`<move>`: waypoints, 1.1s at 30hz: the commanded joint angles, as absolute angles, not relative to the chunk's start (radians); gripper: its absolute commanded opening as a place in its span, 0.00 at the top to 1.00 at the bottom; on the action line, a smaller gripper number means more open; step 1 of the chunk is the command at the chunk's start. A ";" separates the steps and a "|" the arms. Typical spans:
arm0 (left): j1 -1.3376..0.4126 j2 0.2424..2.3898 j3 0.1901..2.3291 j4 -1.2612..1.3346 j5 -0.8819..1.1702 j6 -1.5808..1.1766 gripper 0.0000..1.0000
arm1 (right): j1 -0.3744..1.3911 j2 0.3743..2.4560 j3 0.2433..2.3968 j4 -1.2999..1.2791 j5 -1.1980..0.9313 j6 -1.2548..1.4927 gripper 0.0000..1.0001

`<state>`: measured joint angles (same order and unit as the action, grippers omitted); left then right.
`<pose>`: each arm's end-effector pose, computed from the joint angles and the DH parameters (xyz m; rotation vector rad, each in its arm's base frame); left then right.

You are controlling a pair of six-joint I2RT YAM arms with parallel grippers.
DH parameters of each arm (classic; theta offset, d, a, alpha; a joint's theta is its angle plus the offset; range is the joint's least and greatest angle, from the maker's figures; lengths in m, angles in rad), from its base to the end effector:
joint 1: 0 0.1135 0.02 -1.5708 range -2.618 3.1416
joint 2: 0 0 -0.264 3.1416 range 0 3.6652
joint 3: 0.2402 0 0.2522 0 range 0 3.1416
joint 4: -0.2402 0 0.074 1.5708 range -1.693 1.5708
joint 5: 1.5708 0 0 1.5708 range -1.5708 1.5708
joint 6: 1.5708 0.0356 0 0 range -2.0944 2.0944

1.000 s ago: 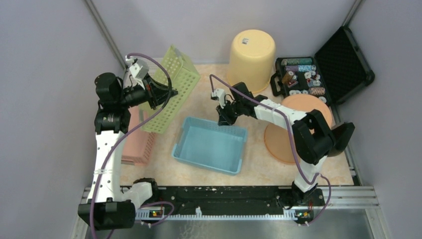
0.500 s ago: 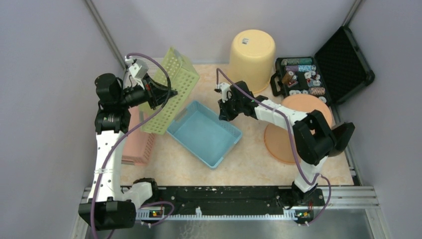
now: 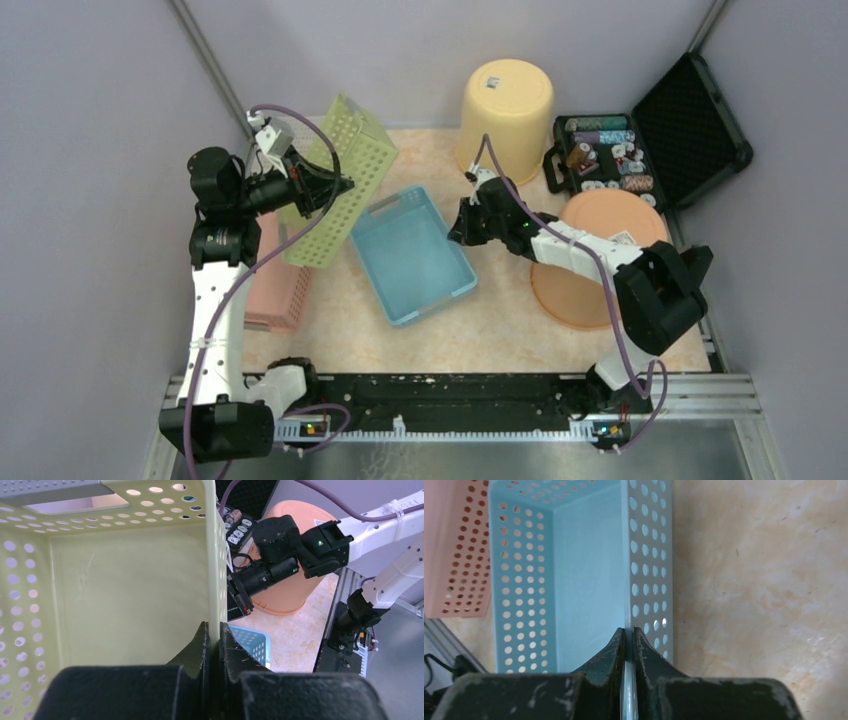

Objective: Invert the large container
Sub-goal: Adjust the container at the center of the board.

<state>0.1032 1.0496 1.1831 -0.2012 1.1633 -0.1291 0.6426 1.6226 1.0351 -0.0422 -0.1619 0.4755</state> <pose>0.2135 -0.0107 0.4286 0.7099 1.5284 -0.9614 0.2840 0.2197 0.2270 -0.2874 2.2909 0.7810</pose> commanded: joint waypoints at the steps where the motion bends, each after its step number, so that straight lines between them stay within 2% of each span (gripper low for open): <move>1: 0.110 1.053 1.199 -0.126 1.173 -0.130 1.00 | 0.679 1.577 0.973 0.115 -0.185 0.671 1.00; 2: 0.110 1.057 1.202 -0.126 1.171 -0.130 1.00 | 0.691 1.588 0.972 0.120 -0.200 0.679 0.99; 8: 0.110 1.063 1.207 -0.133 1.164 -0.125 1.00 | 0.747 1.646 0.990 0.128 -0.276 0.684 0.74; 14: 0.110 1.067 1.206 -0.138 1.162 -0.118 1.00 | 0.782 1.654 1.015 0.102 -0.321 0.676 0.60; 26: 0.110 1.060 1.214 -0.154 1.160 -0.100 1.00 | 0.860 1.708 1.052 0.144 -0.467 0.658 0.59; 33: 0.110 1.057 1.215 -0.150 1.167 -0.103 1.00 | 0.909 1.746 1.098 0.122 -0.475 0.612 0.59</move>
<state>0.1040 1.0718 1.1835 -0.2020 1.1591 -0.1211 0.8856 1.7321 1.0328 0.0910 -0.4530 0.6506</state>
